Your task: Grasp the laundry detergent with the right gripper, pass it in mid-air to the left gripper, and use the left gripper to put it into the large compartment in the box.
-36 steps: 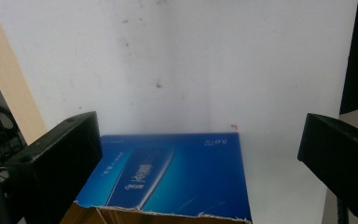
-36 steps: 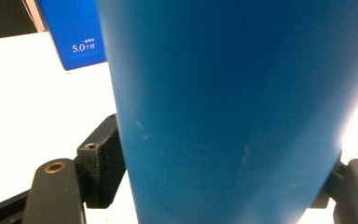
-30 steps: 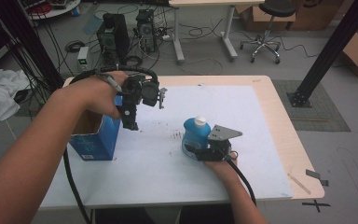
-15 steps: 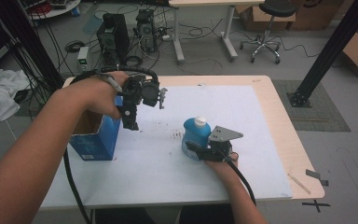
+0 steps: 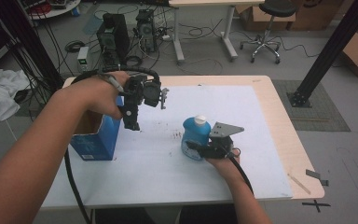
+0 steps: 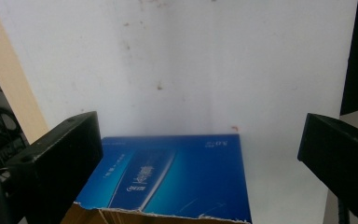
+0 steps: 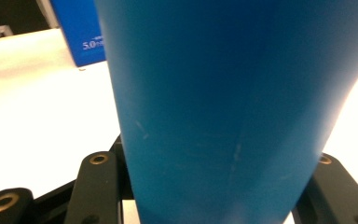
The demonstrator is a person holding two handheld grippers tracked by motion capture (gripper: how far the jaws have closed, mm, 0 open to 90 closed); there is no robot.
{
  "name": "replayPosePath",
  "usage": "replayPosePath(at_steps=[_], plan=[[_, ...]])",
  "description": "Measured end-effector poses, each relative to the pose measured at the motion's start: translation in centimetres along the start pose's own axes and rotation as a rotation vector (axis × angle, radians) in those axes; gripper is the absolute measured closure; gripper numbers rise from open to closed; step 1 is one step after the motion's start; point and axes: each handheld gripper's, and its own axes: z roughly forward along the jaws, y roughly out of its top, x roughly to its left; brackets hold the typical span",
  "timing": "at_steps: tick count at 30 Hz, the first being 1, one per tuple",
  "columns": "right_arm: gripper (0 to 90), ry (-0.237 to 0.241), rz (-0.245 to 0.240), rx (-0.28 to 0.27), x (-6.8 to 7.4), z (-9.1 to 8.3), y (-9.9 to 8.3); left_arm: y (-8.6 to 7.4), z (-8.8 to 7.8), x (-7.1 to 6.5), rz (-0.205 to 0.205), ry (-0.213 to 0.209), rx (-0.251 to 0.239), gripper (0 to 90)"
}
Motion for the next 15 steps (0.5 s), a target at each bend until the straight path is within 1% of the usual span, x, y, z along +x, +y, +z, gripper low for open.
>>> replayPosePath(at_steps=[1,3,6,7,8,12,15], plan=[[46.6,0.007,-0.008,-0.003,-0.1,-0.2,0.4,0.1,-0.1,0.0,0.004,0.004,0.001,0.3],[46.7,0.020,-0.018,-0.007,-0.1,-0.5,1.0,0.2,-0.3,0.0,-0.003,0.002,0.004,0.3],[46.9,0.048,-0.047,-0.007,-0.4,-1.2,2.4,0.3,-0.6,0.0,0.005,0.008,0.000,0.3],[46.9,0.048,-0.047,-0.007,-0.4,-1.2,2.4,0.3,-0.6,0.0,0.005,0.008,0.000,0.2],[46.9,0.064,-0.078,0.000,-0.6,-1.7,3.6,0.4,-0.7,0.0,0.001,0.008,-0.001,0.2],[47.2,0.092,-0.115,0.008,-0.9,-2.5,5.6,0.6,-0.9,0.1,0.004,0.010,0.003,0.2],[47.3,0.125,-0.152,0.015,-0.9,-2.7,7.0,0.8,-0.9,0.1,0.005,0.006,-0.003,0.2]])
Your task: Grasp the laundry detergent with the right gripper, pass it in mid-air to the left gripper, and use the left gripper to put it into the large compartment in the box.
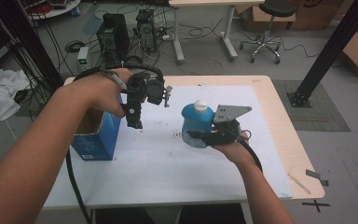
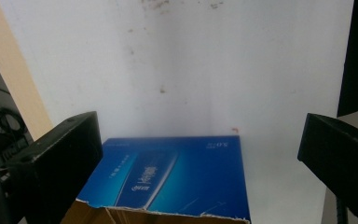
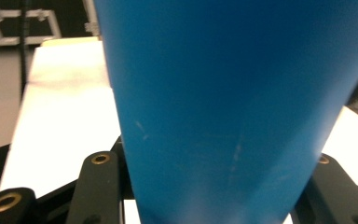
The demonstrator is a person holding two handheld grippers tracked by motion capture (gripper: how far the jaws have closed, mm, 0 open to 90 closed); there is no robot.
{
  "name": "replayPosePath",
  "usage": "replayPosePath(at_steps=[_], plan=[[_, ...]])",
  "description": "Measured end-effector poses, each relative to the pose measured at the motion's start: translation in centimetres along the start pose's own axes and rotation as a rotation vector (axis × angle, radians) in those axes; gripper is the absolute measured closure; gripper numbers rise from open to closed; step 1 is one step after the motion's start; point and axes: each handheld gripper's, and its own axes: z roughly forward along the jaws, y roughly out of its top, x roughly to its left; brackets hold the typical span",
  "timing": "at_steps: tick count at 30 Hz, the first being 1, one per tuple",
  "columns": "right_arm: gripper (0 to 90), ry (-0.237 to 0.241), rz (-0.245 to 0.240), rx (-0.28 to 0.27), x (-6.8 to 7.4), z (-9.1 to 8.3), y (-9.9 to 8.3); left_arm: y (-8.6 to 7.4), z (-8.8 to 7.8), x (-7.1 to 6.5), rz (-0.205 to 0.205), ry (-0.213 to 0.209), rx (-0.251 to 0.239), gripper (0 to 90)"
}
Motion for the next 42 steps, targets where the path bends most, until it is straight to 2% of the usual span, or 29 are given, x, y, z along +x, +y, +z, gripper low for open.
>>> replayPosePath(at_steps=[3,4,5,12,17,26,27,30,31,35,42], plan=[[47.4,0.051,-0.033,0.006,0.1,0.1,1.2,0.2,-0.1,-0.1,0.004,-0.004,-0.003,0.2],[47.4,0.051,-0.033,0.006,0.1,0.1,1.2,0.2,-0.1,-0.1,0.004,-0.004,-0.003,0.2],[47.5,0.088,-0.059,0.020,0.5,0.4,1.9,0.3,-0.1,-0.2,0.008,-0.010,-0.003,0.1],[47.4,0.195,-0.126,0.057,1.6,2.1,2.9,0.5,-0.2,-0.5,0.005,-0.034,-0.017,0.1],[47.4,0.247,-0.137,0.059,2.3,3.4,3.0,0.4,0.1,-0.7,0.000,-0.059,-0.021,0.1],[47.4,0.301,-0.133,0.034,2.9,5.7,2.8,0.4,1.2,-1.4,-0.005,-0.121,-0.046,0.1],[47.4,0.309,-0.133,0.031,3.2,6.3,2.6,0.4,1.6,-1.6,-0.006,-0.141,-0.052,0.1],[47.3,0.318,-0.130,0.032,3.4,6.8,2.4,0.4,2.2,-1.9,-0.010,-0.159,-0.059,0.1],[47.4,0.328,-0.128,0.032,3.8,7.5,2.2,0.4,2.6,-2.1,-0.013,-0.170,-0.059,0.1],[47.3,0.340,-0.127,0.032,4.4,8.6,1.8,0.3,3.3,-2.6,-0.020,-0.186,-0.063,0.0],[47.3,0.349,-0.106,0.024,5.2,10.1,1.6,0.4,3.9,-3.3,-0.019,-0.186,-0.082,0.0]])
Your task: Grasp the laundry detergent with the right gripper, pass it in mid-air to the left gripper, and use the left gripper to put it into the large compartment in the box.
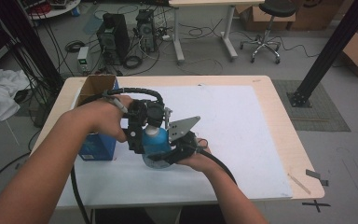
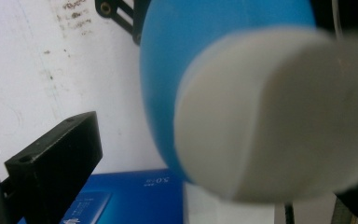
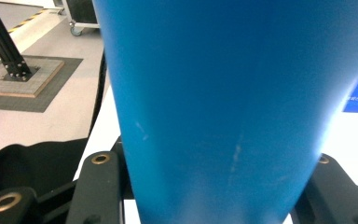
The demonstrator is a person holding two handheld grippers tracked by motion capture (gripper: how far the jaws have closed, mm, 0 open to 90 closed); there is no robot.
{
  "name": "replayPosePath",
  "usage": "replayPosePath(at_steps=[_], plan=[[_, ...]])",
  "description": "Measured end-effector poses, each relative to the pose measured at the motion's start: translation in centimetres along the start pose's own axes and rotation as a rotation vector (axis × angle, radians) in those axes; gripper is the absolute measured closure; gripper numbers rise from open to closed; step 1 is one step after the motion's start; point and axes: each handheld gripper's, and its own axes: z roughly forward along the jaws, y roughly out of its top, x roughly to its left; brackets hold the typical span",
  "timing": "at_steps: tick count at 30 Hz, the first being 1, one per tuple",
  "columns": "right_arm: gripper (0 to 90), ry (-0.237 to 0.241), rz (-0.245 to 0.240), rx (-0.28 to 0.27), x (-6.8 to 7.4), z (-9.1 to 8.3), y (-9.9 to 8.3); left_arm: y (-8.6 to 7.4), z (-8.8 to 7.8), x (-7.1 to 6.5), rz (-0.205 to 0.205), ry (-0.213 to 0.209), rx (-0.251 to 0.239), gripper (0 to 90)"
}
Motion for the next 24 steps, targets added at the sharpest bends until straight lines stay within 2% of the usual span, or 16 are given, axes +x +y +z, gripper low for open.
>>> replayPosePath(at_steps=[10,24], plan=[[47.2,-0.005,0.009,-0.017,0.0,1.3,0.5,0.1,0.3,-0.5,-0.001,0.029,-0.016,0.1],[47.2,-0.014,0.027,-0.025,-0.1,1.7,0.8,0.2,0.4,-0.8,-0.023,0.055,-0.022,0.1]])
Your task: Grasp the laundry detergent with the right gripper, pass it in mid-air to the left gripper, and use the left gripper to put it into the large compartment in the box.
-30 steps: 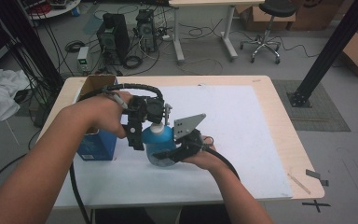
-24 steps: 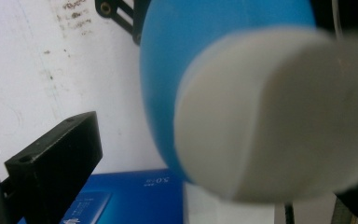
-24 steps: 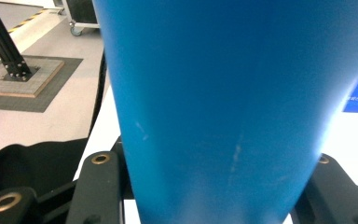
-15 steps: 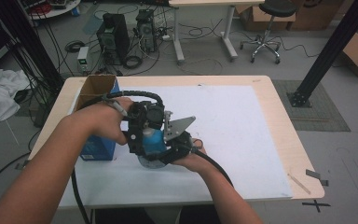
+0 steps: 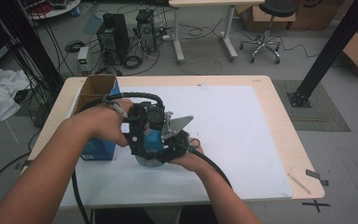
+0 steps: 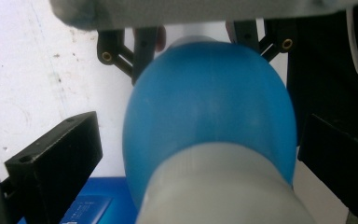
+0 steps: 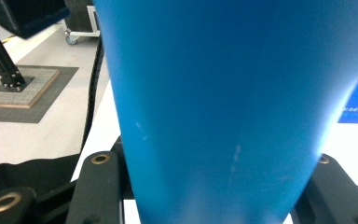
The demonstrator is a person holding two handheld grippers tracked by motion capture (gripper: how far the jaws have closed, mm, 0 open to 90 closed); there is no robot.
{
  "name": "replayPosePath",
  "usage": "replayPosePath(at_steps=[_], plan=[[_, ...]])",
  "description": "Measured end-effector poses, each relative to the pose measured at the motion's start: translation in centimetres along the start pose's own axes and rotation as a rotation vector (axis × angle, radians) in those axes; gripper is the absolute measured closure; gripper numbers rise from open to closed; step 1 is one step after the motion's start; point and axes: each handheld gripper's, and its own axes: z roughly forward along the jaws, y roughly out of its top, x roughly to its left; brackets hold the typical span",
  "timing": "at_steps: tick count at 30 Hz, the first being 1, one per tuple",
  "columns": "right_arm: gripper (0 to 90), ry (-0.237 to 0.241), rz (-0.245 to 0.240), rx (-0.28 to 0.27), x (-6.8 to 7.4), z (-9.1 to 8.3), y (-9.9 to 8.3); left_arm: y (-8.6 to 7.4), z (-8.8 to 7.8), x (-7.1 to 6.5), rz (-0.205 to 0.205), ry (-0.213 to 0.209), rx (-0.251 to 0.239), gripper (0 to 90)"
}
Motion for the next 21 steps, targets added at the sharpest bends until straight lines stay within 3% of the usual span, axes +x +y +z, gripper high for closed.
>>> replayPosePath(at_steps=[13,21], plan=[[47.1,-0.001,-0.010,-0.007,0.16,0.17,0.16,-0.26,-0.01,-0.23,-0.015,0.019,-0.001,0.7],[47.1,-0.005,-0.020,-0.021,0.01,0.11,0.23,-0.30,-0.11,-0.25,-0.021,0.028,0.008,7.4]])
